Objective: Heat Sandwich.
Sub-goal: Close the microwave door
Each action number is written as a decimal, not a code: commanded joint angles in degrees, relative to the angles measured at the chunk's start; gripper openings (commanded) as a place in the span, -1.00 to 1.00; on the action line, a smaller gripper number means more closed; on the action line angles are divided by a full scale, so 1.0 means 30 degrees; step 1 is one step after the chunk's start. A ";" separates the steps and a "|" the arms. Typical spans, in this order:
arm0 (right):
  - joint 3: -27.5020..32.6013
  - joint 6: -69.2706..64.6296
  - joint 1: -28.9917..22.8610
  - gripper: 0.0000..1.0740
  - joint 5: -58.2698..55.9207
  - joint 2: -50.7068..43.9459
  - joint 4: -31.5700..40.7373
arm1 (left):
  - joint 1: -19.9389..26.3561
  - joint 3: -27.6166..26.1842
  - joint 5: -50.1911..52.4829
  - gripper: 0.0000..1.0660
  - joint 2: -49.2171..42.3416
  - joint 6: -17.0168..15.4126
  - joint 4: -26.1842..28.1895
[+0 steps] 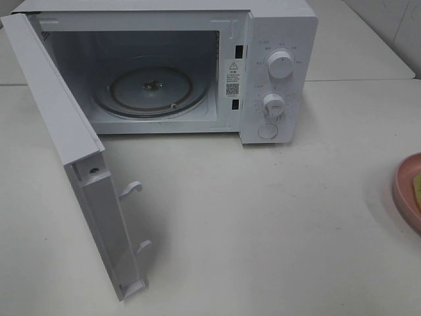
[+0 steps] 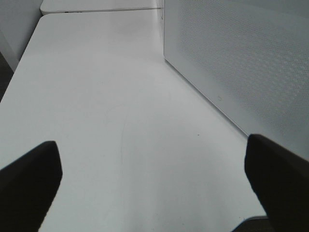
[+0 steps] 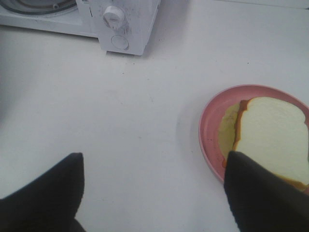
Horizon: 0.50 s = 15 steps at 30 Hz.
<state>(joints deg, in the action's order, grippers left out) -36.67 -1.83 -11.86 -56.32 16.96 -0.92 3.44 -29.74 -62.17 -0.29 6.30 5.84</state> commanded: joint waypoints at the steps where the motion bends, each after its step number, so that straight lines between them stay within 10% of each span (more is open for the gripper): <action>1: -0.0057 0.0306 0.0535 0.42 -0.0019 -0.1012 0.0306 | 0.0095 0.0019 0.0229 0.83 -0.0076 0.0038 0.0095; 15: 0.1451 0.0783 0.1318 0.42 0.0573 -0.4278 0.0115 | 0.0095 0.0019 0.0229 0.83 -0.0076 0.0038 0.0095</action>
<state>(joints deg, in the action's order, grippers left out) -33.69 -0.46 -8.37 -55.63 5.39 0.00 3.44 -29.74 -62.17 -0.29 6.30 5.84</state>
